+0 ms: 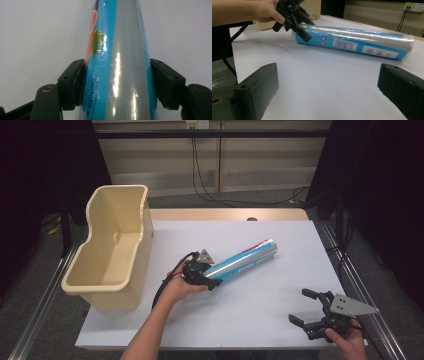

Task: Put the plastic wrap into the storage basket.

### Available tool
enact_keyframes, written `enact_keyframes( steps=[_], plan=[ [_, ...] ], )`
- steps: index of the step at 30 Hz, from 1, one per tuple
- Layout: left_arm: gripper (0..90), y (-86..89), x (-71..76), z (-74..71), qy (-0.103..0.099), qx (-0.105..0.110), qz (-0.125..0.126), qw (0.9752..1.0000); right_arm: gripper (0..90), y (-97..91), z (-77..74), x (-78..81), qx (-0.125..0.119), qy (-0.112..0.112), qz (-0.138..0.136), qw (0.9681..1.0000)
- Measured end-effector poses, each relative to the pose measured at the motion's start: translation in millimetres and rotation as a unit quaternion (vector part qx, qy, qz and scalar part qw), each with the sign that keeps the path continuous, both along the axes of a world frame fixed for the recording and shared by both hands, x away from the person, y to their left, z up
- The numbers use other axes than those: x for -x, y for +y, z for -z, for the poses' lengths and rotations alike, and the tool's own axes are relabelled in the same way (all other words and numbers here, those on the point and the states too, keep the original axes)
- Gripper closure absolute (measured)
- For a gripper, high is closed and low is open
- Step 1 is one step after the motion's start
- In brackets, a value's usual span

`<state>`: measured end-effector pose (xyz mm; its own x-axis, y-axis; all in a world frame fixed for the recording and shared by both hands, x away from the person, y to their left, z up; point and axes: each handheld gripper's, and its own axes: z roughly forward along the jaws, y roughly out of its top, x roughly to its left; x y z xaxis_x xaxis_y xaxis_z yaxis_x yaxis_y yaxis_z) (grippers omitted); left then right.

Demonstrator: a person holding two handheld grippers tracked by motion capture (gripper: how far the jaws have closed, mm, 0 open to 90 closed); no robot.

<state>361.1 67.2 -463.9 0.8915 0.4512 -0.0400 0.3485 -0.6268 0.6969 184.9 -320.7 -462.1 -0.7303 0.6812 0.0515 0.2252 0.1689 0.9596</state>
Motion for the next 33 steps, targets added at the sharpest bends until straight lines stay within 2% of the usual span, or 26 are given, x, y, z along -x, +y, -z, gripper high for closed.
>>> enact_keyframes(
  steps=[3,9,10,13,16,17,19,20,22,23,25,26,28,30,33],
  plan=[
    [32.0,16.0,15.2,-1.6,0.005,-0.002,-0.014,0.9999,3.1,1.2,0.0,-0.5,0.001,-0.002,-0.002,1.0000],
    [32.0,53.4,43.1,-6.9,0.017,-0.018,-0.024,0.9994,3.1,2.9,-0.8,-0.4,0.000,-0.003,-0.004,1.0000],
    [32.0,57.7,46.8,-8.0,0.017,-0.025,-0.022,0.9993,3.1,3.2,-0.6,-0.6,0.001,-0.003,-0.004,1.0000],
    [31.8,62.2,50.2,-8.9,0.024,-0.024,-0.027,0.9991,3.1,4.2,-0.3,-1.4,0.002,-0.001,-0.005,1.0000],
    [31.3,56.7,45.2,-14.1,0.033,-0.046,-0.022,0.9982,3.1,5.5,-1.1,-0.8,0.003,-0.004,-0.006,1.0000],
    [30.5,54.5,43.3,-17.3,0.024,-0.040,-0.022,0.9987,3.1,5.6,-1.5,-0.1,0.004,-0.003,-0.006,1.0000],
    [29.3,50.8,37.1,-27.8,0.027,0.002,-0.027,0.9993,3.1,5.5,-1.5,0.3,0.003,-0.003,-0.005,1.0000],
    [27.9,46.2,33.8,-33.0,0.025,0.003,-0.026,0.9993,3.1,5.2,-1.2,0.1,0.003,-0.003,-0.005,1.0000],
    [25.4,35.8,27.1,-39.0,0.022,-0.012,-0.019,0.9995,3.1,5.0,-0.8,-0.5,0.002,-0.002,-0.004,1.0000],
    [25.3,28.2,21.3,-40.5,0.028,-0.018,-0.017,0.9993,3.1,4.9,-0.9,-0.7,0.002,-0.002,-0.004,1.0000],
    [25.1,23.7,17.7,-40.5,0.027,-0.023,-0.015,0.9993,3.1,4.5,-1.4,-0.8,0.001,-0.002,-0.005,1.0000],
    [24.9,11.5,7.4,-38.6,0.036,-0.034,-0.011,0.9987,3.1,4.4,-1.7,-0.5,0.001,-0.003,-0.004,1.0000],
    [24.0,2.4,1.7,-36.1,0.044,-0.040,-0.011,0.9982,3.1,4.0,-1.7,-0.2,0.000,-0.003,-0.006,1.0000],
    [23.9,-7.0,-5.4,-32.2,0.055,-0.057,-0.010,0.9968,3.1,3.6,-1.3,-0.3,0.002,-0.002,-0.005,1.0000],
    [24.4,-17.2,-12.9,-28.4,0.066,-0.064,-0.012,0.9957,3.1,3.2,-1.2,-0.8,0.000,-0.001,-0.005,1.0000]
  ],
)
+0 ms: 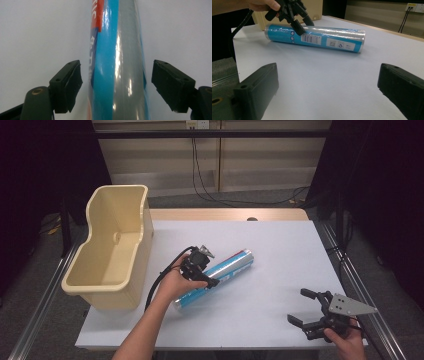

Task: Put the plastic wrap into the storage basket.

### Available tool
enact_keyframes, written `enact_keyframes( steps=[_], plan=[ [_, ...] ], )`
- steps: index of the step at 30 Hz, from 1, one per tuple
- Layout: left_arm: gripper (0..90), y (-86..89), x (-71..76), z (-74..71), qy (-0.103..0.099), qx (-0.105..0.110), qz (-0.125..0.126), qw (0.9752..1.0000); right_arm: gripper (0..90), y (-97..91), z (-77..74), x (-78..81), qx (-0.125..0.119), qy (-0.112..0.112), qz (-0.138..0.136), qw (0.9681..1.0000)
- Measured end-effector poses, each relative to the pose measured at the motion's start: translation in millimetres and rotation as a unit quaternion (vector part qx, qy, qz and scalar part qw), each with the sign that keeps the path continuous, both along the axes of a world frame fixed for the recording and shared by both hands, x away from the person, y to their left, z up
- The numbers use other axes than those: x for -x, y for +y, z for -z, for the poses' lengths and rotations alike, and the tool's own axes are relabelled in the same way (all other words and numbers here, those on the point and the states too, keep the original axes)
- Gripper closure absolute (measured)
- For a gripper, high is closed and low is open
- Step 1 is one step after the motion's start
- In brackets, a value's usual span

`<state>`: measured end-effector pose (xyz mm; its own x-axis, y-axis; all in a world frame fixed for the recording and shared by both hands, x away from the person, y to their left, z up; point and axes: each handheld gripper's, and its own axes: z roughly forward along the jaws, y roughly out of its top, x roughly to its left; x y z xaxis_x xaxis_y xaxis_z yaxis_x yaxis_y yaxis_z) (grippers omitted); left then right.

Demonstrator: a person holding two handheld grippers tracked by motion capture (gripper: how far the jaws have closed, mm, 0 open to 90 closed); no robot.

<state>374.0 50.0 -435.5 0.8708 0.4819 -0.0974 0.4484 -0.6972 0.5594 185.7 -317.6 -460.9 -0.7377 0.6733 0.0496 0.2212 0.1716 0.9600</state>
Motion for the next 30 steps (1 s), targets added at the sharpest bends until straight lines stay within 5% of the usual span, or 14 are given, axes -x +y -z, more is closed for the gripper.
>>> enact_keyframes(
  steps=[11,20,25,30],
  plan=[
    [22.9,-25.9,-15.8,8.9,0.024,-0.025,-0.011,0.9993,3.1,0.4,0.2,0.2,0.004,0.000,-0.003,1.0000],
    [31.6,-36.1,-17.6,9.7,0.045,-0.046,-0.012,0.9978,3.1,0.1,0.1,0.5,0.003,-0.001,-0.003,1.0000],
    [32.1,-42.6,-14.9,4.4,0.045,-0.080,-0.021,0.9956,3.1,-1.1,0.3,0.2,0.001,-0.001,-0.002,1.0000],
    [32.4,-29.5,-16.7,-12.0,0.052,-0.059,-0.055,0.9954,3.1,-1.8,-0.3,0.2,-0.002,-0.002,-0.002,1.0000]
  ],
)
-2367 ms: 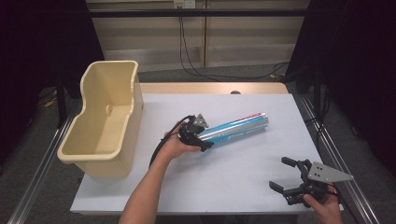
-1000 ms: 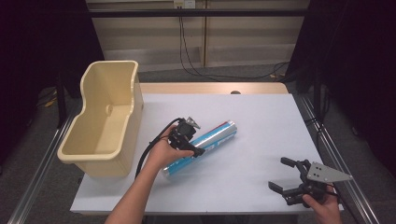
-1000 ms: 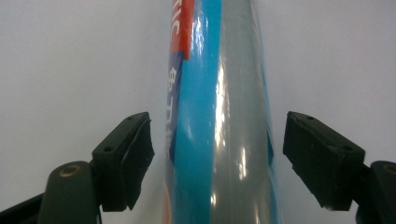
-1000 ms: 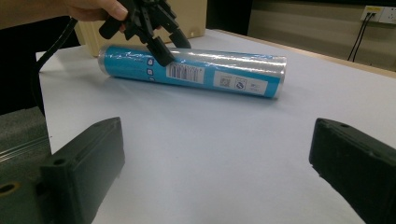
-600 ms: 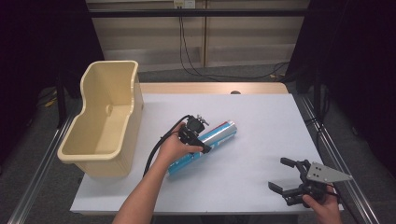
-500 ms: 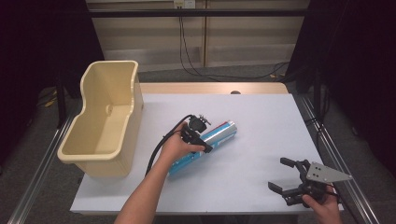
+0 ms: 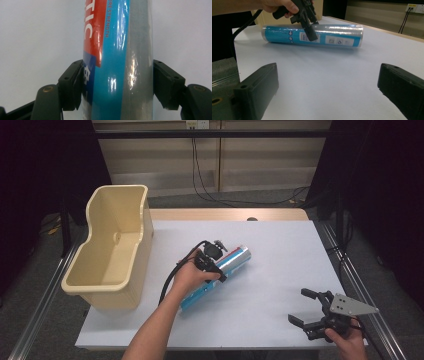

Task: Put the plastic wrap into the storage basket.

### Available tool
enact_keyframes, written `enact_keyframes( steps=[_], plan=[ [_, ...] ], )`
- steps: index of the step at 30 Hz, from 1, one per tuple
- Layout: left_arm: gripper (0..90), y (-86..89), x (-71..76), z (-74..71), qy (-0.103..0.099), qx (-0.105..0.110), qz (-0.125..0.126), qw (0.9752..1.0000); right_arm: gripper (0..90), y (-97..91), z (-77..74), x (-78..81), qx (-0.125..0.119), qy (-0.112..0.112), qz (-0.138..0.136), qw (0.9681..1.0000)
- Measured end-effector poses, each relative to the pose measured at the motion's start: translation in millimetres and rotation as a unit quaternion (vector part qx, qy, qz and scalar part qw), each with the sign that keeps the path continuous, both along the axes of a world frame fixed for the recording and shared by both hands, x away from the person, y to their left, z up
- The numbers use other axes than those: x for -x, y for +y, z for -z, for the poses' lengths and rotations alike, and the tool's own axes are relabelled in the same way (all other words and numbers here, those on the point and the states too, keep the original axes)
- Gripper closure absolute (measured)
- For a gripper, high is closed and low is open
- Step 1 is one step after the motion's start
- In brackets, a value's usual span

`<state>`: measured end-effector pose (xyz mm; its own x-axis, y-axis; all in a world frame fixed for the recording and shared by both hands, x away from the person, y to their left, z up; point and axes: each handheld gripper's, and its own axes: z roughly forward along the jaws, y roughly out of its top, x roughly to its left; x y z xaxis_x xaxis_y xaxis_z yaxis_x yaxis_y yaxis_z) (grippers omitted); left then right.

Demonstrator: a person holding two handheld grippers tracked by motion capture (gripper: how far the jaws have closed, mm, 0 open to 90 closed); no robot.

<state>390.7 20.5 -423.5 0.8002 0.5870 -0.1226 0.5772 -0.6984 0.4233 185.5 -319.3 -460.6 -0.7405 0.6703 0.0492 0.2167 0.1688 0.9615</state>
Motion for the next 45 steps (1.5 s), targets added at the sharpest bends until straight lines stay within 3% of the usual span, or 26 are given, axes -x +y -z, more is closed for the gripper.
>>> enact_keyframes(
  steps=[7,11,15,20,25,27,30,32,34,36,37,38,43,44,45],
  plan=[
    [32.4,22.3,-0.4,-31.1,0.007,0.015,-0.038,0.9992,3.1,1.6,-0.7,-0.2,0.001,-0.001,-0.001,1.0000],
    [32.5,31.3,-0.5,-38.9,0.005,0.025,-0.054,0.9982,3.1,2.0,-0.6,-0.4,0.001,-0.001,-0.001,1.0000],
    [32.4,31.2,-2.5,-29.7,0.008,0.027,-0.060,0.9978,3.1,2.7,-0.9,-0.5,0.000,-0.003,-0.002,1.0000],
    [32.3,20.2,-3.9,-3.7,0.026,0.004,-0.055,0.9982,3.1,2.1,-1.2,0.1,0.001,-0.002,-0.002,1.0000],
    [32.1,17.6,-3.0,9.9,0.040,-0.022,-0.042,0.9981,3.1,-1.0,-0.4,-0.6,-0.003,-0.001,0.002,1.0000],
    [31.9,20.3,-1.0,13.8,0.038,-0.018,-0.039,0.9984,3.1,-0.9,-0.8,-0.8,-0.002,-0.002,0.001,1.0000],
    [31.7,25.3,4.0,15.0,0.024,0.000,-0.041,0.9989,3.1,0.4,-1.1,-0.5,-0.001,-0.003,-0.001,1.0000],
    [30.9,28.0,7.8,13.9,0.027,-0.007,-0.033,0.9991,3.1,1.4,-0.8,-0.3,0.001,-0.003,-0.002,1.0000],
    [27.4,31.5,11.8,15.8,0.033,-0.033,-0.029,0.9985,3.1,2.0,-1.2,-0.1,0.002,-0.002,-0.003,1.0000],
    [25.0,38.3,13.5,16.8,0.042,-0.016,-0.039,0.9982,3.1,2.6,-1.1,-0.4,0.002,-0.004,-0.003,1.0000],
    [31.2,40.7,14.2,16.8,0.042,-0.007,-0.039,0.9983,3.1,2.9,-1.2,-0.4,0.003,-0.004,-0.004,1.0000],
    [31.5,41.5,14.8,17.7,0.041,0.000,-0.042,0.9983,3.1,3.3,-1.2,-0.4,0.003,-0.003,-0.004,1.0000],
    [32.3,37.6,16.0,16.1,0.041,-0.013,-0.050,0.9979,3.1,4.3,-1.3,-1.2,0.004,-0.004,-0.005,1.0000],
    [32.4,33.2,17.8,13.1,0.037,-0.033,-0.046,0.9977,3.1,4.2,-1.4,-1.0,0.004,-0.004,-0.005,1.0000],
    [32.4,32.8,17.7,11.2,0.043,-0.035,-0.050,0.9972,3.1,3.9,-1.4,-0.7,0.003,-0.004,-0.005,1.0000]
  ],
)
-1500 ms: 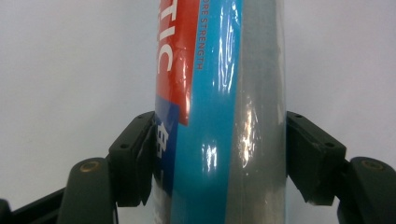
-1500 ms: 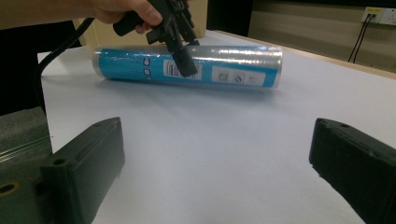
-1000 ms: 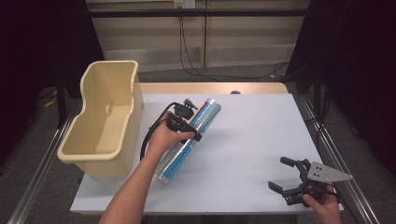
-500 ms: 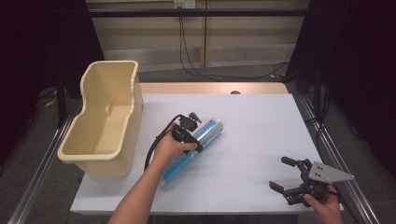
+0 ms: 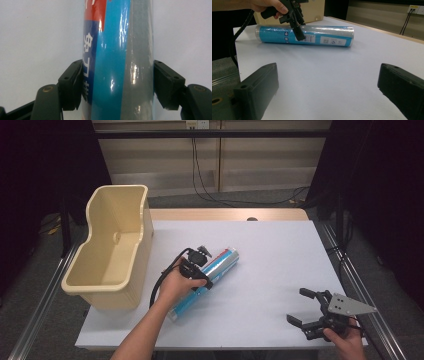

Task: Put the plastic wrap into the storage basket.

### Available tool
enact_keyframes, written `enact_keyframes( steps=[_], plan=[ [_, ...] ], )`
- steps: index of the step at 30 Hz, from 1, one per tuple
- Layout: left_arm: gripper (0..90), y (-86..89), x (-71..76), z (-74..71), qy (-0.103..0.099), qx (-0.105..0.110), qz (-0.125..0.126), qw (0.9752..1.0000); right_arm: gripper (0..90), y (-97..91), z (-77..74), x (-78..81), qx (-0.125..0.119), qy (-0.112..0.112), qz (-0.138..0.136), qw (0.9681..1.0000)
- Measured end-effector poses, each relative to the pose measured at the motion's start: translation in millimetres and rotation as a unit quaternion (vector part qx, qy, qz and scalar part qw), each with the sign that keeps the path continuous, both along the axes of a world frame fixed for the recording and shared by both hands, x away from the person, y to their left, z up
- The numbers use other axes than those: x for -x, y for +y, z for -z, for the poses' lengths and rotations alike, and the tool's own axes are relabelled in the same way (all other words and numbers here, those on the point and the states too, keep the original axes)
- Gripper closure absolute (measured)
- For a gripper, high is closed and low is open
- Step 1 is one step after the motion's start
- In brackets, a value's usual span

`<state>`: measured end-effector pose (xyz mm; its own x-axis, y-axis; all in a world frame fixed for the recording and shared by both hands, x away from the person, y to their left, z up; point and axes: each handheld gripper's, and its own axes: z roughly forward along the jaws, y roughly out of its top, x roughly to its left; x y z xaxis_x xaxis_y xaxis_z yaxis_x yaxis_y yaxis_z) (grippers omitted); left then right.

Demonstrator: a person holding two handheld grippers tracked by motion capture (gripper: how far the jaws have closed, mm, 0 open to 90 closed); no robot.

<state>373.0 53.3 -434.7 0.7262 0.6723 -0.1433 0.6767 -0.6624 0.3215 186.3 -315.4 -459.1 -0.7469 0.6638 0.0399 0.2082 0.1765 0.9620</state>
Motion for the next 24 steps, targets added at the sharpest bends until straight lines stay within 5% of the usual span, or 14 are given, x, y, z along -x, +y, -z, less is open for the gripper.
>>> enact_keyframes(
  steps=[5,11,16,24],
  plan=[
    [32.4,6.3,-1.6,-18.8,0.008,0.013,-0.019,0.9997,3.1,-1.8,0.3,-0.7,-0.003,0.001,0.003,1.0000],
    [32.4,18.2,-2.5,-53.3,-0.008,0.035,-0.038,0.9986,3.1,0.6,-0.3,-0.8,-0.001,-0.001,-0.002,1.0000],
    [32.4,27.5,-1.3,-81.3,-0.017,0.029,-0.049,0.9983,3.1,0.5,-0.4,-0.7,-0.002,-0.001,-0.001,1.0000],
    [32.3,54.8,2.1,-119.5,-0.034,0.046,-0.074,0.9956,3.1,0.1,-0.5,-0.7,-0.002,-0.002,-0.001,1.0000]
  ],
)
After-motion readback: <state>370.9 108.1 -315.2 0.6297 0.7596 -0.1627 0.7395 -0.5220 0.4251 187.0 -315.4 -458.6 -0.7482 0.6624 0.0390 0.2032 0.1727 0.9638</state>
